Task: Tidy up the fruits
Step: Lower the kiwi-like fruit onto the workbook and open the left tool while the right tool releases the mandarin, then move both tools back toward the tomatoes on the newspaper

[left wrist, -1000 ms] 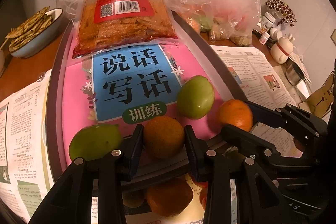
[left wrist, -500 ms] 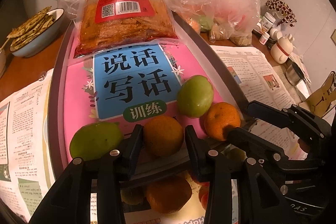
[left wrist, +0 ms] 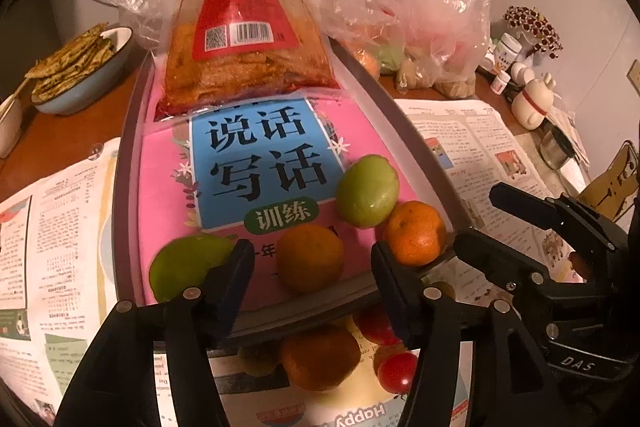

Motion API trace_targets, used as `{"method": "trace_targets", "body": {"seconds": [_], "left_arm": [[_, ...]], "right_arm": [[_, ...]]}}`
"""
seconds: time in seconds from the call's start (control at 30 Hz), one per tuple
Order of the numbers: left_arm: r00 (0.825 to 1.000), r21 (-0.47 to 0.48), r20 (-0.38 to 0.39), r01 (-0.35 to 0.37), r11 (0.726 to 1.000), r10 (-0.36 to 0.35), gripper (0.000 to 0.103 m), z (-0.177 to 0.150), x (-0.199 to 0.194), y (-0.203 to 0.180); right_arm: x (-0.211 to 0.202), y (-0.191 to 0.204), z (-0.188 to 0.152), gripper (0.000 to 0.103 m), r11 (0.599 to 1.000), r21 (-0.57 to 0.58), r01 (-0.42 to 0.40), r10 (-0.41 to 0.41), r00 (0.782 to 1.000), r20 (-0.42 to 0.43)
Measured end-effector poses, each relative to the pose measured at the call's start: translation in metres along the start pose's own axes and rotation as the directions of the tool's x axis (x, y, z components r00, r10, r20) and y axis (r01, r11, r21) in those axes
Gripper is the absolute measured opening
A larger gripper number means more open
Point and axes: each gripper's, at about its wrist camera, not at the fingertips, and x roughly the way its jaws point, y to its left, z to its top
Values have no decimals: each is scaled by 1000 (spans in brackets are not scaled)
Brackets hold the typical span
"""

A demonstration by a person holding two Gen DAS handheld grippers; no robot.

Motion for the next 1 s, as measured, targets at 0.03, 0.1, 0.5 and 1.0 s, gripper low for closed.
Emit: {"method": "trace_targets", "body": {"seconds": [0.03,0.1,0.5,1.0], "left_arm": [[1000,-3,4,4,1000,-4,63,0,-2,0],[1000,0,12,-3,1000,3,64,-1,-5,-1],[996,-28,88,0,1000,3,74,0,-33,3],[990,-85,139,-21,996,32,76,-9,-63,24]], "right_arm": [[-1,-1,-1,61,1000,5,-2,2,1000,3],[-2,-2,-2,63,1000,12,-1,0,1000,4],[-15,-10,-4,63,999,38,21,-22,999,28],[-25,-2,-5,73,1000,25,20,-21,998,53]]}}
